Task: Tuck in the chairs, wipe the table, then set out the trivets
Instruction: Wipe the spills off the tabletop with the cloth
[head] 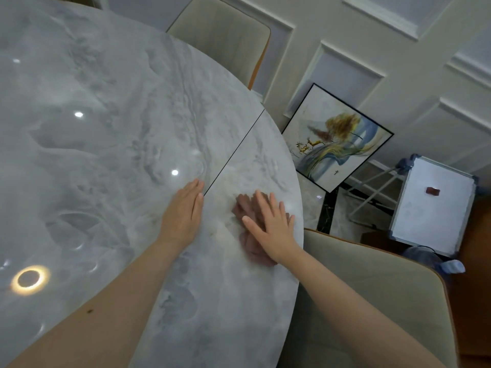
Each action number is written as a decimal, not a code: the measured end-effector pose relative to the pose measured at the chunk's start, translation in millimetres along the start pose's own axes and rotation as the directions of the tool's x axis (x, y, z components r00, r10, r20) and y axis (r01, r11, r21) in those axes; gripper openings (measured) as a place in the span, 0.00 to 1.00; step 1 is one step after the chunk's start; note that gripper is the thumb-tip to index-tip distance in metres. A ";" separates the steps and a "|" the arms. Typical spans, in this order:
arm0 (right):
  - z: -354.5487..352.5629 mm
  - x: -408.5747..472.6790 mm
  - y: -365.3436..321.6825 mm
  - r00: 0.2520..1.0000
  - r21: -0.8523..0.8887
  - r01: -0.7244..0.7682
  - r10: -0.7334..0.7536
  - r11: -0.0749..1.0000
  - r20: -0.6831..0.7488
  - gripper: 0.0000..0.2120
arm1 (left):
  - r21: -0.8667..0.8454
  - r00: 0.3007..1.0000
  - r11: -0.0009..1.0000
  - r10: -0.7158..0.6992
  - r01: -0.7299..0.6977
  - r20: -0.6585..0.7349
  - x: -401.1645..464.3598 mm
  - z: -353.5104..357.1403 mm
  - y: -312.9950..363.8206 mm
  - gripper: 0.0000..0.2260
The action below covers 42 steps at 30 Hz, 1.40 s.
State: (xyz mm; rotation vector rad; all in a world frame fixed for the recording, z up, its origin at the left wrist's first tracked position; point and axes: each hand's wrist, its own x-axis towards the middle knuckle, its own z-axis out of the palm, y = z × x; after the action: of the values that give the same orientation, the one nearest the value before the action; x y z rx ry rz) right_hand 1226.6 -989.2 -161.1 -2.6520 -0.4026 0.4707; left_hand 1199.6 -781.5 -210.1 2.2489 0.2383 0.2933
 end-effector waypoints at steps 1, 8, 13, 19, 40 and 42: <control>10.2 1.5 5.2 0.999 -0.149 0.042 -0.042 0.988 0.001 0.29 | 0.044 1.000 0.999 -0.003 0.002 0.019 1.9 2.8 -1.1 0.24; 26.5 39.1 26.7 0.984 -0.313 0.054 -0.104 0.948 -0.146 0.31 | 0.256 1.000 0.966 0.026 -0.021 -0.017 34.2 14.5 -16.7 0.29; 9.4 89.7 36.8 0.978 -0.286 -0.016 -0.044 0.958 -0.203 0.29 | 0.316 0.998 0.947 0.060 -0.064 0.019 64.3 26.1 -14.5 0.31; -12.3 156.1 47.9 0.971 -0.274 -0.046 -0.021 0.961 -0.240 0.23 | 0.442 0.992 0.888 0.099 -0.124 0.080 84.1 41.4 -13.7 0.28; -11.0 83.6 68.6 0.790 -0.391 0.606 -0.579 0.692 0.201 0.24 | 0.066 0.996 0.997 0.038 -0.044 0.083 52.6 1.1 -1.7 0.26; -7.8 107.1 53.1 0.906 -0.394 0.406 -0.421 0.824 0.054 0.27 | 0.134 0.991 0.988 0.065 -0.080 0.115 34.5 -5.7 -7.5 0.26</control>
State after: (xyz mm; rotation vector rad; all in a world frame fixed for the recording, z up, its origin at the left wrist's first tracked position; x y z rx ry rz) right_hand 1336.9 -1001.2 -206.0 -2.8212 -1.1453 0.2147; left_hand 1230.4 -763.3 -207.8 2.4060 0.1208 0.1950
